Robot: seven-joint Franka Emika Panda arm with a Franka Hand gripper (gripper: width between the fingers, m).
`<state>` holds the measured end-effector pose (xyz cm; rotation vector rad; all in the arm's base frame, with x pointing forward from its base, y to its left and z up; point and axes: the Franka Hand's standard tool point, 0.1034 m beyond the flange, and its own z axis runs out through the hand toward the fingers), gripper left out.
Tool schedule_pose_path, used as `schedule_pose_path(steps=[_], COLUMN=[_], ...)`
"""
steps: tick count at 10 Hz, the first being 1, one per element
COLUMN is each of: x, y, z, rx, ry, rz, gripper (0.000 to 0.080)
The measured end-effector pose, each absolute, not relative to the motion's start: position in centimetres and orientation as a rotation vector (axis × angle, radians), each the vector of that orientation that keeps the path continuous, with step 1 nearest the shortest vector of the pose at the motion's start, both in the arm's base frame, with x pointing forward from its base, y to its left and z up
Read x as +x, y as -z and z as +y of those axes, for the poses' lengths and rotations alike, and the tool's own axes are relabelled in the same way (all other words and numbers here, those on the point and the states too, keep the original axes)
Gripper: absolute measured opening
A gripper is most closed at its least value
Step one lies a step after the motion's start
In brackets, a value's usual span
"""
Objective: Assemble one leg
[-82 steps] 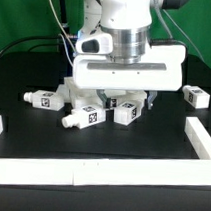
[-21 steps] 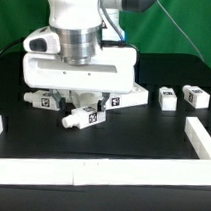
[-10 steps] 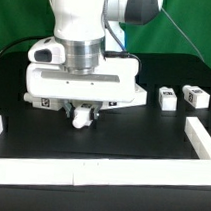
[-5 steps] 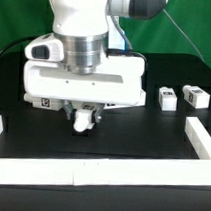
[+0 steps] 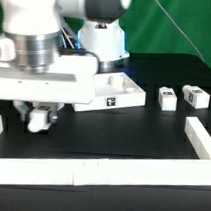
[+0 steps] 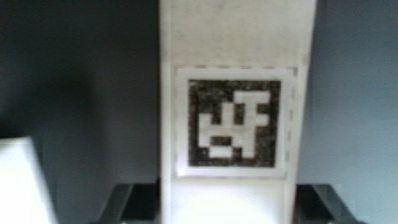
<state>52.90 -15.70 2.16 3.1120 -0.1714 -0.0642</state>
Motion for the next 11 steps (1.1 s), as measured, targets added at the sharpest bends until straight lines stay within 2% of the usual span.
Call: schedule_pose_path(steps=[2,6,7,8,9,10,11], x=[52.6,52.7,52.6,52.7,53.2,54.1,53.3], y=[-1.3,-1.2,-1.2,-1.2,-2.6,-5.4,-7.0], z=[-16.2,-16.2,-16.2,-16.1,-15.0,-13.9,-12.8], rx=[3.103,3.098,3.098,3.099,3.107,3.12,3.13], ry=[0.063,0.05,0.051,0.05,0.065,0.039,0.009], rz=[-0.178,-0.176,-0.176,-0.175,-0.207,-0.197,-0.172], gripper=[0.029,0.029,0.0473,0.0588,0.0588,0.0637,0.0646])
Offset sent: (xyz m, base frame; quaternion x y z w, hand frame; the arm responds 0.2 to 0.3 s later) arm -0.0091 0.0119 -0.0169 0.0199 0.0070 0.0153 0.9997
